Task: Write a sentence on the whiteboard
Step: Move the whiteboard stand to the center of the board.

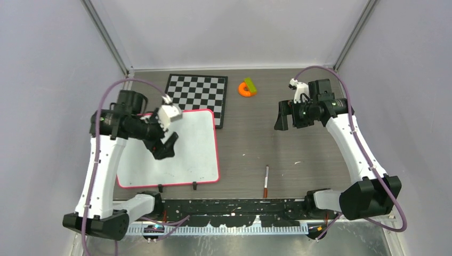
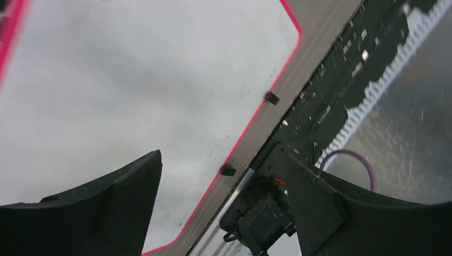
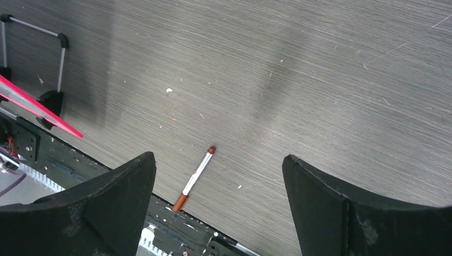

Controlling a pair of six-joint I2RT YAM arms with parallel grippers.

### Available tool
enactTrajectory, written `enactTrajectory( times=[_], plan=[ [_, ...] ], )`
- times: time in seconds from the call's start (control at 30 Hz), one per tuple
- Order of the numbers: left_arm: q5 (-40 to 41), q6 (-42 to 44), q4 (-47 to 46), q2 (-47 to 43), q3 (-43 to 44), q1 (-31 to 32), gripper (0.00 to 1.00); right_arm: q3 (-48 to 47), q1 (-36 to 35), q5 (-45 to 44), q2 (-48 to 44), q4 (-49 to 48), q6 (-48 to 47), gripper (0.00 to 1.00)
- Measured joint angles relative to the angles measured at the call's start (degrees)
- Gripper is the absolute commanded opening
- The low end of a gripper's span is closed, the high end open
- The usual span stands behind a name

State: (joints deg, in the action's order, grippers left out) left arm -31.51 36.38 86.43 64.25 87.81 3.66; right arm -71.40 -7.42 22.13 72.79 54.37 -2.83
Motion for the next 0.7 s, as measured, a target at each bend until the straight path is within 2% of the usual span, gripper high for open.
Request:
enactTrajectory(
  times=[0.1, 0.13, 0.27, 0.47, 0.57, 0.7],
  plan=[
    [2.67, 2.89, 1.31, -0.5, -5.7, 9.38, 0.73, 0.15, 0.0, 0.02, 0.61, -0.59, 0.44, 0.93],
    [3.37, 3.34, 1.42, -0.48, -7.48, 10.58, 0.72, 0.26, -0.02, 0.02, 0.76, -0.79, 0.59, 0.93],
    [7.56, 4.31, 1.25, -1.53, -16.63, 25.29, 0.62, 0.76, -0.02, -0.22, 0.85, -1.05, 1.09, 0.93],
    [17.2, 4.13, -4.15, -4.0, -28.92, 43.93, 0.43, 0.81, -0.02, -1.25, 0.85, -1.25, 1.29, 0.93],
    [19.91, 4.44, -6.88, -2.21, -33.0, 49.13, 0.4, 0.83, -0.02, -2.12, 0.85, -1.29, 1.29, 0.92],
    [21.97, 5.62, -10.56, -0.76, -37.29, 52.63, 0.38, 1.11, -0.02, -3.48, 0.81, -1.4, 1.27, 0.93]
  ],
)
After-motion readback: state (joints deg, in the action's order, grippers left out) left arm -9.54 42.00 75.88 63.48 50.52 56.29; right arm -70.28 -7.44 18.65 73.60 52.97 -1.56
